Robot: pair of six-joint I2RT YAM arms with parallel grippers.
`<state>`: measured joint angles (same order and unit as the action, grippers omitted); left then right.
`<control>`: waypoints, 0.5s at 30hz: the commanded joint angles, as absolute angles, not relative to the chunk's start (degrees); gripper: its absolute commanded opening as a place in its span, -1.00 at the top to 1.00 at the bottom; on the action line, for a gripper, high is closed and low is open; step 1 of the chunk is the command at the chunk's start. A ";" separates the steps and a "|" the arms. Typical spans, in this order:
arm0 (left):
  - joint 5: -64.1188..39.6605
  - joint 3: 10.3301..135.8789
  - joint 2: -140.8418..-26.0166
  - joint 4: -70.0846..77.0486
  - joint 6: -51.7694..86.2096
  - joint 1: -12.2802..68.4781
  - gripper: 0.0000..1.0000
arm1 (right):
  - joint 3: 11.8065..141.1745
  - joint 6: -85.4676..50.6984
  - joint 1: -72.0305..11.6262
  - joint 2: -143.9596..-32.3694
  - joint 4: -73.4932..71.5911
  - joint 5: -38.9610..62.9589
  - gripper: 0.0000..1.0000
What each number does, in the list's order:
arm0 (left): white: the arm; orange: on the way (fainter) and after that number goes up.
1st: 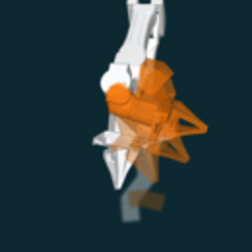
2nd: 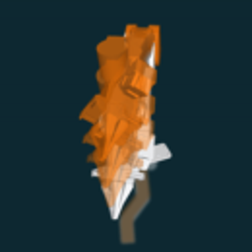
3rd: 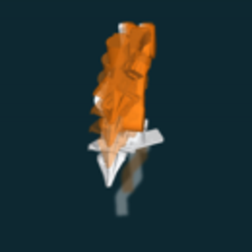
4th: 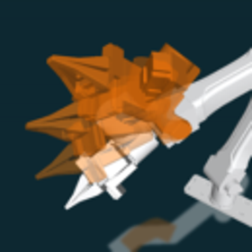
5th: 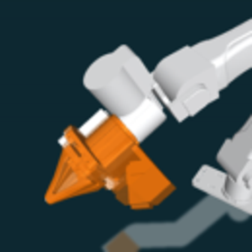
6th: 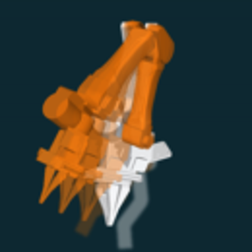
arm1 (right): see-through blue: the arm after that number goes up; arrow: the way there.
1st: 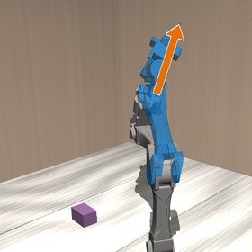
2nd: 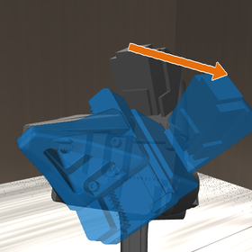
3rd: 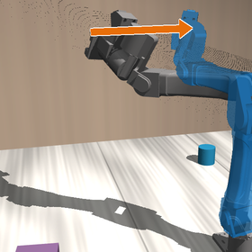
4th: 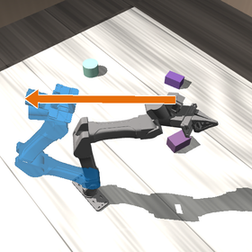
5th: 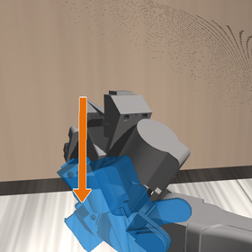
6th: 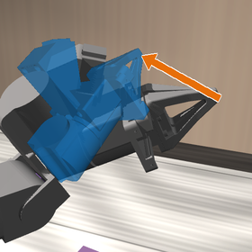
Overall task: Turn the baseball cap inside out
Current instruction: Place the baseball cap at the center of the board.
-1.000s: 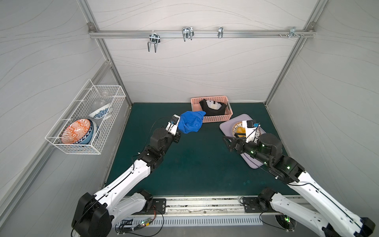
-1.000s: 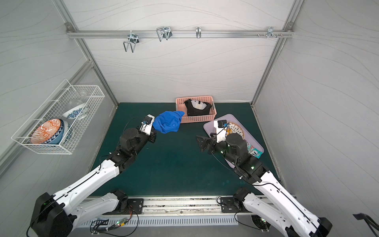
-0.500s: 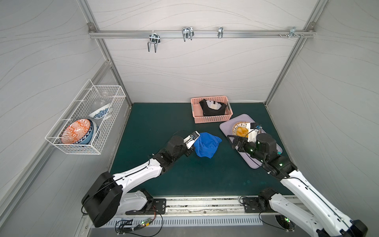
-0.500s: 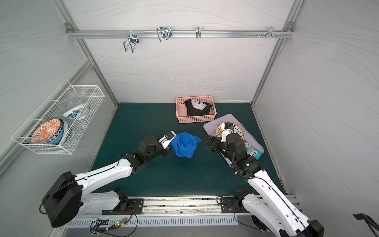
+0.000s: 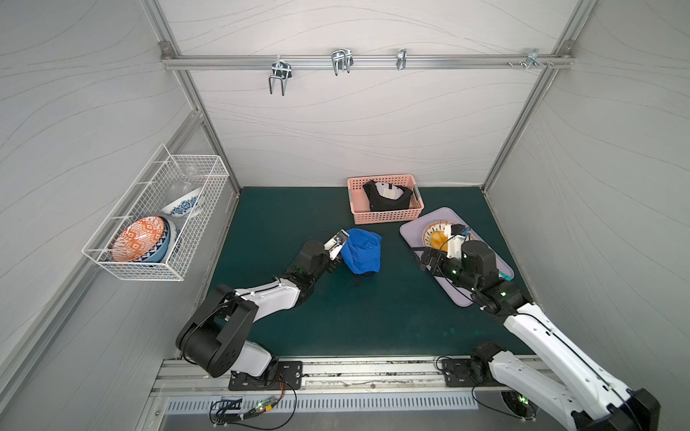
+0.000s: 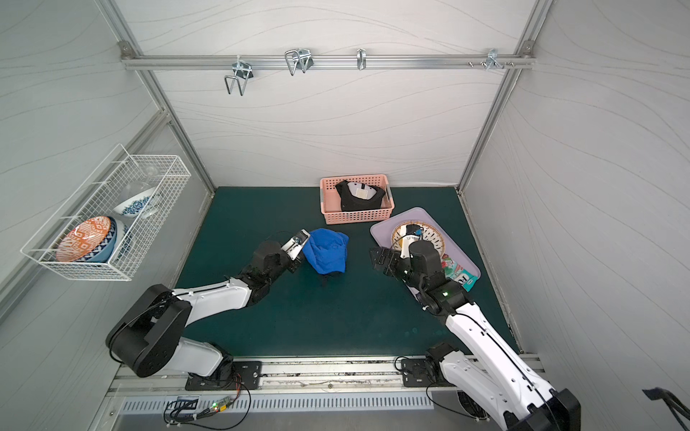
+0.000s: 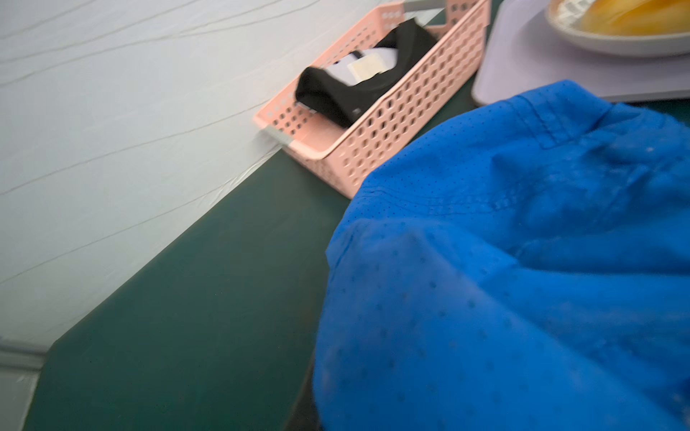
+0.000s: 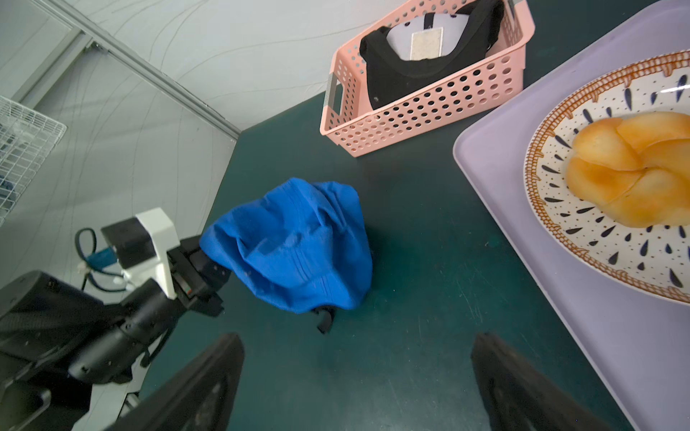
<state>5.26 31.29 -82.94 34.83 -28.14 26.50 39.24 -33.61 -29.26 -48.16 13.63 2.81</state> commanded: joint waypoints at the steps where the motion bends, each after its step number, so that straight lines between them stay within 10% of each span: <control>1: 0.76 29.93 -82.79 34.18 -33.40 24.21 1.00 | 38.65 -31.57 -29.08 -49.27 12.08 6.08 -0.98; 15: 5.69 29.77 -84.44 22.42 -47.67 18.62 1.00 | 37.44 -25.66 -32.75 -56.78 10.77 8.37 -0.98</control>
<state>3.05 30.24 -83.70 34.33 -43.48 20.91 37.85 -29.10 -30.85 -54.41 12.67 7.66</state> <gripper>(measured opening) 0.091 0.990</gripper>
